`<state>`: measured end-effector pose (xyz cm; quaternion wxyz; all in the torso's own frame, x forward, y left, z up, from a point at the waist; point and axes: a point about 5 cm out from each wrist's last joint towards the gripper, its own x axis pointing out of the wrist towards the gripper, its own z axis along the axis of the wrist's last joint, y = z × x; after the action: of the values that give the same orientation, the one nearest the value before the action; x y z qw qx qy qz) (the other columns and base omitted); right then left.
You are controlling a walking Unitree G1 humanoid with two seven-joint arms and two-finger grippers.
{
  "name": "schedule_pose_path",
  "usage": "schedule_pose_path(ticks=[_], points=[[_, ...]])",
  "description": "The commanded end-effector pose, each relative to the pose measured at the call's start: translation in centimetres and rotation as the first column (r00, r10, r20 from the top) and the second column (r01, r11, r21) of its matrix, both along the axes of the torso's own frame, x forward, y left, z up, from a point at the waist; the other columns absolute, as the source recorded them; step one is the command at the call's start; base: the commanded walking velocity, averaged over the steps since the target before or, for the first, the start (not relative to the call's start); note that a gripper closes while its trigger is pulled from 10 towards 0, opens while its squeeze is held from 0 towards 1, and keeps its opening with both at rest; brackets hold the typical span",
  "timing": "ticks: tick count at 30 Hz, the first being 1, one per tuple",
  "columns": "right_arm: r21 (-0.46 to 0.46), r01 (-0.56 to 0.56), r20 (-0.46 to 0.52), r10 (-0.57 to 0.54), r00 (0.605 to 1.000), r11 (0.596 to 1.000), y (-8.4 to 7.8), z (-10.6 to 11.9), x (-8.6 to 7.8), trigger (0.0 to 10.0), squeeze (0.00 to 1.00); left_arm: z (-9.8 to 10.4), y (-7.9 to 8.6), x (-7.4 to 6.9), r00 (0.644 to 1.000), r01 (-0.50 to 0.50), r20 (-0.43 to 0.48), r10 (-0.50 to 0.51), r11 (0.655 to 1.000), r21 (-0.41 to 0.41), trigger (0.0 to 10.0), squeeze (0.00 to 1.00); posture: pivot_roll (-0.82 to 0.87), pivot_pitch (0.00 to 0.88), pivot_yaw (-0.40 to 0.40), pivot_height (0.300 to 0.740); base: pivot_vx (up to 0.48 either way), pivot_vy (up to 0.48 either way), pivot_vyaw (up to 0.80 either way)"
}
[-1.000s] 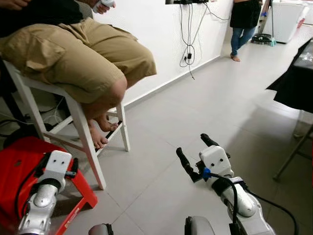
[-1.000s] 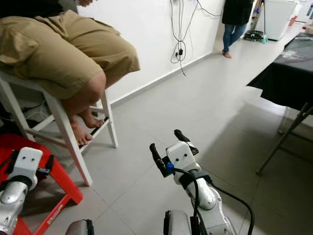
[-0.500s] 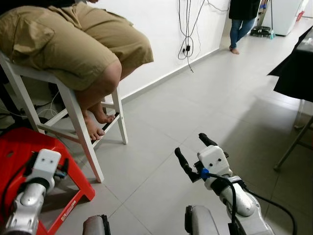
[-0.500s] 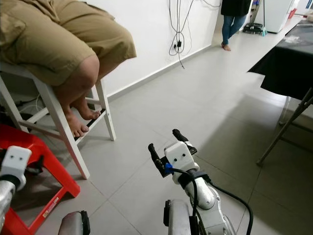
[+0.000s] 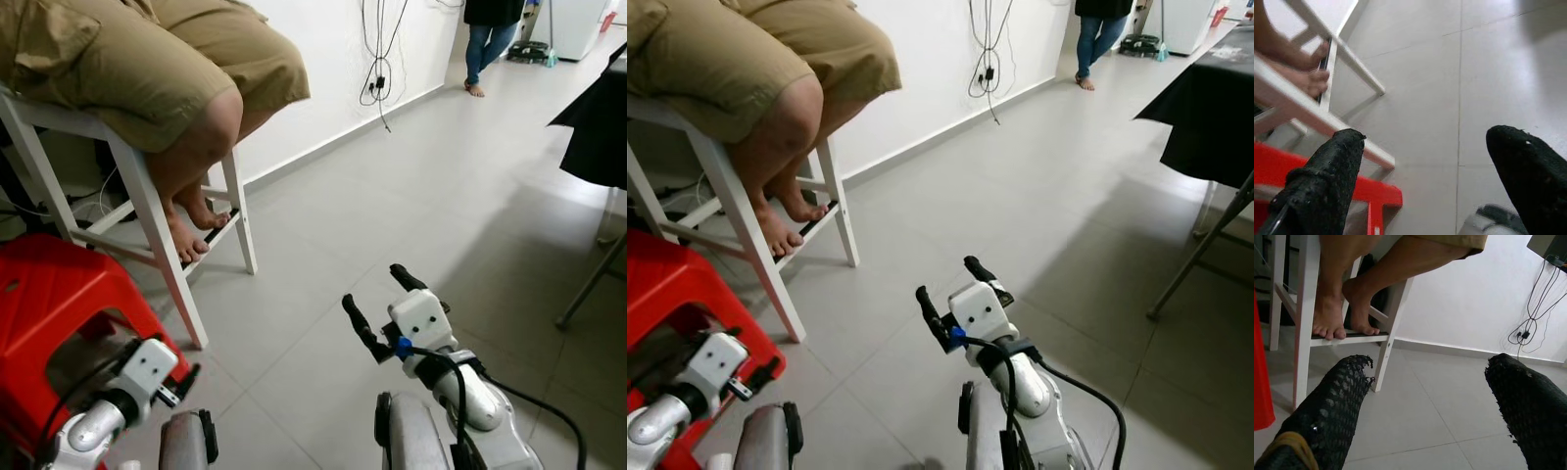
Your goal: Building children table
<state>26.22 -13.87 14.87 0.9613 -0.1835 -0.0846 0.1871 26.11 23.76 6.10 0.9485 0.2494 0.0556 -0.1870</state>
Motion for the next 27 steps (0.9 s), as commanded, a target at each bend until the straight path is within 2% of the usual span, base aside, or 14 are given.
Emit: schedule_pose_path(ticks=[1,3,7,8,9,10,11,12,14,19,22,27], points=[[-0.004,-0.017,-0.002,0.017,1.000,1.000,0.2,-0.2,0.0,10.0,0.00,0.8,-1.0,-0.2,0.997,0.072,0.042,-0.072,0.997,0.012,10.0,0.00,0.00,0.000,-0.009,0.392,0.000,0.000,0.00],[-0.005,-0.019,0.000,0.019,1.000,1.000,0.2,-0.2,0.0,10.0,0.00,1.5,-1.6,-0.4,0.991,0.112,0.075,-0.113,0.993,0.028,10.0,0.00,0.00,0.000,-0.009,0.382,0.000,0.000,0.00],[-0.005,-0.019,0.000,0.019,1.000,1.000,0.2,-0.1,0.0,10.0,0.00,2.0,-1.8,-0.5,0.988,0.122,0.095,-0.124,0.992,0.024,10.0,0.00,0.00,0.000,-0.009,0.377,0.000,0.000,0.00],[-0.006,-0.017,0.002,0.017,1.000,1.000,0.1,-0.1,0.0,10.0,0.00,2.8,-2.2,-0.7,0.983,0.131,0.126,-0.130,0.991,0.001,10.0,0.00,0.00,0.000,-0.005,0.372,0.000,0.000,0.00],[-0.005,-0.010,0.003,0.010,1.000,1.000,0.0,-0.1,-0.1,10.0,0.00,4.2,-3.1,-1.8,0.977,0.134,0.176,-0.123,0.990,-0.051,10.0,0.00,0.00,0.000,0.008,0.367,0.000,0.000,0.00],[-0.005,-0.010,0.003,0.010,1.000,1.000,0.0,-0.1,-0.1,10.0,0.00,4.2,-3.1,-1.8,0.977,0.134,0.176,-0.123,0.990,-0.051,10.0,0.00,0.00,0.000,0.008,0.367,0.000,0.000,0.00],[0.000,-0.003,0.003,0.003,1.000,1.000,0.0,-0.1,-0.2,10.0,0.00,5.4,-3.9,-3.1,0.970,0.139,0.213,-0.115,0.985,-0.103,10.0,0.00,0.01,0.000,0.007,0.362,0.000,0.000,0.00],[0.000,-0.003,0.003,0.003,1.000,1.000,0.0,-0.1,-0.2,10.0,0.00,5.4,-3.9,-3.1,0.970,0.139,0.213,-0.115,0.985,-0.103,10.0,0.00,0.01,0.000,0.007,0.362,0.000,0.000,0.00],[0.010,0.004,0.001,-0.004,1.000,1.000,0.0,-0.2,-0.4,10.0,0.00,6.8,-5.1,-4.9,0.964,0.147,0.246,-0.101,0.973,-0.176,10.0,0.00,0.02,0.000,0.002,0.352,0.000,0.000,0.00],[0.015,0.003,-0.002,-0.003,1.000,1.000,0.1,-0.3,-0.4,10.0,0.00,7.4,-5.5,-5.3,0.961,0.146,0.261,-0.089,0.968,-0.205,10.0,0.00,0.03,0.000,-0.002,0.347,0.000,0.000,0.00],[0.022,-0.007,-0.005,0.007,1.000,1.000,0.5,-0.4,-0.4,10.0,0.00,8.4,-6.0,-5.6,0.956,0.150,0.284,-0.078,0.959,-0.239,10.0,0.00,0.04,0.000,-0.007,0.337,0.000,0.000,0.00],[0.030,-0.014,0.000,0.014,1.000,0.999,0.7,-0.3,-0.3,10.0,0.00,8.3,-6.0,-5.3,0.958,0.145,0.278,-0.075,0.960,-0.239,10.0,0.00,0.03,0.000,-0.001,0.322,0.000,0.000,0.00]])
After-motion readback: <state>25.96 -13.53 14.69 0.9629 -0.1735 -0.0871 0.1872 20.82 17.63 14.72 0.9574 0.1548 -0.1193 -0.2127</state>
